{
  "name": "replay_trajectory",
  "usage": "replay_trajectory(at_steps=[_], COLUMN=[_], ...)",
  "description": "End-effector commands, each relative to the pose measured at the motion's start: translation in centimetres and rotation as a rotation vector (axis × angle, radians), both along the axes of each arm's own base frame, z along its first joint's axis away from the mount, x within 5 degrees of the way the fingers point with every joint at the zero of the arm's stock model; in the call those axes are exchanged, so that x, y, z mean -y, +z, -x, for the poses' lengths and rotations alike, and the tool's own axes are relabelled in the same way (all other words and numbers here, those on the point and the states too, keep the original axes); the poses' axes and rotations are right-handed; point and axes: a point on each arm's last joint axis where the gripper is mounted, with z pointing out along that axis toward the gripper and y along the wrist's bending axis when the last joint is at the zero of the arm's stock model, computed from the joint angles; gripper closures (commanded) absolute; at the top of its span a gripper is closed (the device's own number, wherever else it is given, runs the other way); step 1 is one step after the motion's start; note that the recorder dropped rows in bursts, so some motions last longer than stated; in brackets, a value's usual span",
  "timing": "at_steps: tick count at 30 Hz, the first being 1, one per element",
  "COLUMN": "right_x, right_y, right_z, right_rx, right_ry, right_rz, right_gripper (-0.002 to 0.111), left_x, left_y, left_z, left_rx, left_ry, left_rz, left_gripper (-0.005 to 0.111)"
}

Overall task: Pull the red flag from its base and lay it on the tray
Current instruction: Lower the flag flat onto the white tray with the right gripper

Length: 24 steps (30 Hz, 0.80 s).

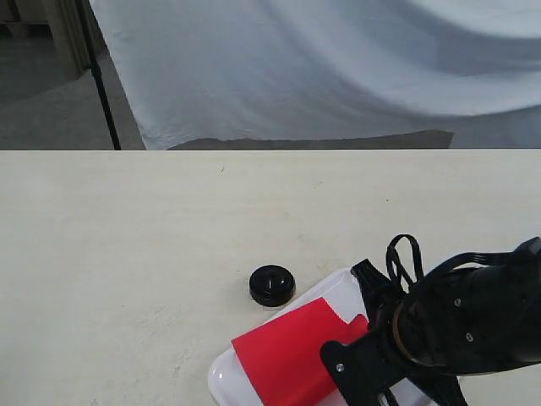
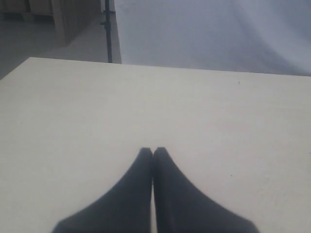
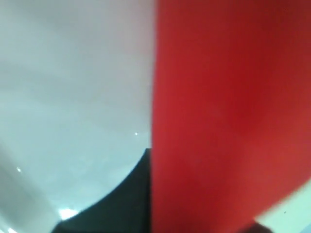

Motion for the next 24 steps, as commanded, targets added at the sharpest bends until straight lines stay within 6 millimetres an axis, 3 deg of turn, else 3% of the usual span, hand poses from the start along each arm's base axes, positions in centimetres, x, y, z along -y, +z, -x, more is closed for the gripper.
replay_trajectory(at_steps=[1, 5, 13, 15, 19, 21, 22, 24], right_x=[-0.1, 0.0, 0.9, 1.3, 1.6, 1.6, 1.6, 1.8], right_y=[-0.1, -0.1, 1.0, 2.1, 4.2, 5.2, 5.7, 7.3], right_z=[0.1, 0.1, 0.0, 0.0, 0.0, 0.1, 0.1, -0.6], right_rx=[-0.001, -0.005, 0.043, 0.085, 0.159, 0.197, 0.22, 0.267], right_ry=[0.021, -0.009, -0.066, -0.073, -0.097, -0.111, -0.135, -0.291], right_rz=[0.003, -0.007, 0.059, 0.073, 0.029, -0.014, -0.048, -0.205], right_gripper=[0.076, 0.04, 0.043, 0.046, 0.07, 0.092, 0.109, 0.108], left_x=[0.0, 0.0, 0.0, 0.0, 0.0, 0.0, 0.0, 0.0], left_y=[0.0, 0.0, 0.0, 0.0, 0.0, 0.0, 0.0, 0.0], left_z=[0.0, 0.0, 0.0, 0.0, 0.0, 0.0, 0.0, 0.0], left_rx=[0.009, 0.009, 0.009, 0.009, 0.009, 0.009, 0.009, 0.009], left_ry=[-0.002, -0.002, -0.002, -0.002, -0.002, -0.002, -0.002, -0.002], left_rz=[-0.002, -0.002, -0.002, -0.002, -0.002, -0.002, -0.002, -0.002], left_gripper=[0.107, 0.107, 0.107, 0.107, 0.107, 0.107, 0.107, 0.107])
